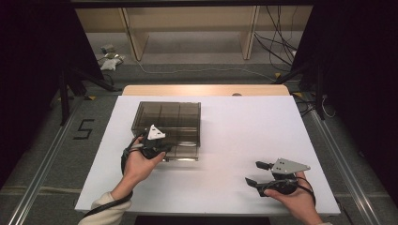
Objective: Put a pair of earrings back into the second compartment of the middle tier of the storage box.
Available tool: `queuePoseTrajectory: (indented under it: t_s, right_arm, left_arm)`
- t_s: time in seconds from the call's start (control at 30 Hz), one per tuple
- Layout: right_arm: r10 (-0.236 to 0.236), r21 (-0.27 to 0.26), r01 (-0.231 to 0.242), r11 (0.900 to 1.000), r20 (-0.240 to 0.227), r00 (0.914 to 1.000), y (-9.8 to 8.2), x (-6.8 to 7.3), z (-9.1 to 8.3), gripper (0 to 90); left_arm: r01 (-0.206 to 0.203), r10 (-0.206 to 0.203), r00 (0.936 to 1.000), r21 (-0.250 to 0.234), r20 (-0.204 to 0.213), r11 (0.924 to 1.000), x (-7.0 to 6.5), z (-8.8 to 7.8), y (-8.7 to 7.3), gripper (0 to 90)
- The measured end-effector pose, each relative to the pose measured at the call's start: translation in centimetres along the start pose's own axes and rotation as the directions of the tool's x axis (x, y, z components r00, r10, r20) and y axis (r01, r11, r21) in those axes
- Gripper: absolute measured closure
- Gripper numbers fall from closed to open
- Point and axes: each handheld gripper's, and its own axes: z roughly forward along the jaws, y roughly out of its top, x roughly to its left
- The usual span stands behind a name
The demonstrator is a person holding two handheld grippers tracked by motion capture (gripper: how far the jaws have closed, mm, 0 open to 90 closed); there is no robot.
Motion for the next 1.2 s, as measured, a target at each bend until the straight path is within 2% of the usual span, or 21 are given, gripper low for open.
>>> queuePoseTrajectory:
  t_s: [0.7, 0.97, 1.2]
  right_arm:
    - [0.0, -0.001, 0.0, 1.0, 0.0, 1.0, 0.0, -0.01, 0.0, 26.1]
    - [0.003, -0.001, -0.003, 1.0, 0.0, 1.0, 0.02, -0.02, -0.01, 26.0]
    - [0.003, -0.002, -0.003, 1.0, 0.001, 1.0, 0.02, -0.01, -0.03, 26.1]
  left_arm:
    - [-0.002, 0.002, 1.0, 0.02, -0.009, 0.9998, 0.23, 0.37, -0.26, 78.6]
    - [-0.001, 0.001, 1.0, 0.018, -0.009, 0.9998, 0.25, 0.36, -0.25, 78.1]
    - [0.004, -0.004, 0.9999, -0.01, -0.016, 0.9999, 0.25, -0.19, -0.04, 73.6]
